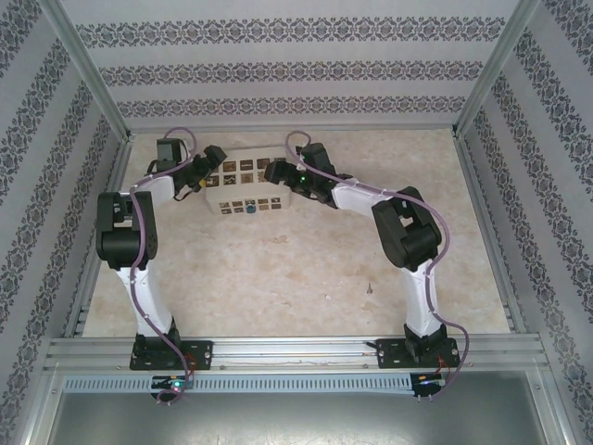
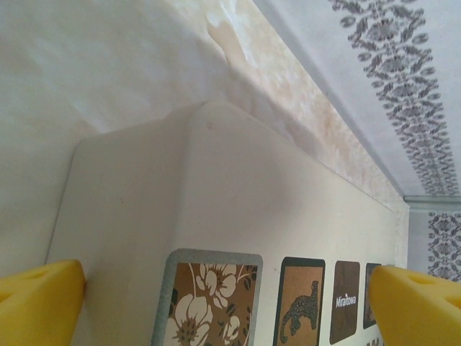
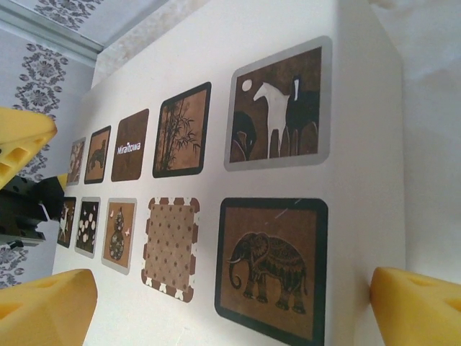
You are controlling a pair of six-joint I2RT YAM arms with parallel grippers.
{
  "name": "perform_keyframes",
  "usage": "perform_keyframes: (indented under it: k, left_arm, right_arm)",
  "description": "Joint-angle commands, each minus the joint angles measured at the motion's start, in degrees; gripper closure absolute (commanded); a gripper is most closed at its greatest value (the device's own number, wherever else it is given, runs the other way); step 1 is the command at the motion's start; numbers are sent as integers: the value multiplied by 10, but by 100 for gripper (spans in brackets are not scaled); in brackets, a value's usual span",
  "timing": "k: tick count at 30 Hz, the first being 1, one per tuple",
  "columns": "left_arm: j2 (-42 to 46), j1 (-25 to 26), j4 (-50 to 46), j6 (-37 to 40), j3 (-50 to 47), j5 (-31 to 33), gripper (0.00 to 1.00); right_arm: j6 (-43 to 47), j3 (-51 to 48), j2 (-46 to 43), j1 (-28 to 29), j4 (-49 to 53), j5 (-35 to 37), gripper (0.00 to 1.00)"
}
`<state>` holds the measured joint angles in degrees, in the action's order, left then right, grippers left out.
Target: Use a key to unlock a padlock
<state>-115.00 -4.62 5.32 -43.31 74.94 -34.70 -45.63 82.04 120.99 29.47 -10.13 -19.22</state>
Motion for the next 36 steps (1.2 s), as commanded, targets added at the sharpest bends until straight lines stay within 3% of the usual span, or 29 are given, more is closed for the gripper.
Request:
perform_keyframes:
  k: [1, 21, 36]
  left_arm:
    - [27, 54, 0, -1, -10, -46, 0]
    - [32, 212, 11, -10, -31, -3, 0]
    - [51, 212, -27, 45, -18, 40, 0]
  right_arm:
    - [2, -49, -45, 12, -57, -15, 5]
    - [-2, -347, -281, -9, -97, 82, 10]
    - [53, -420, -392, -34, -23, 131, 2]
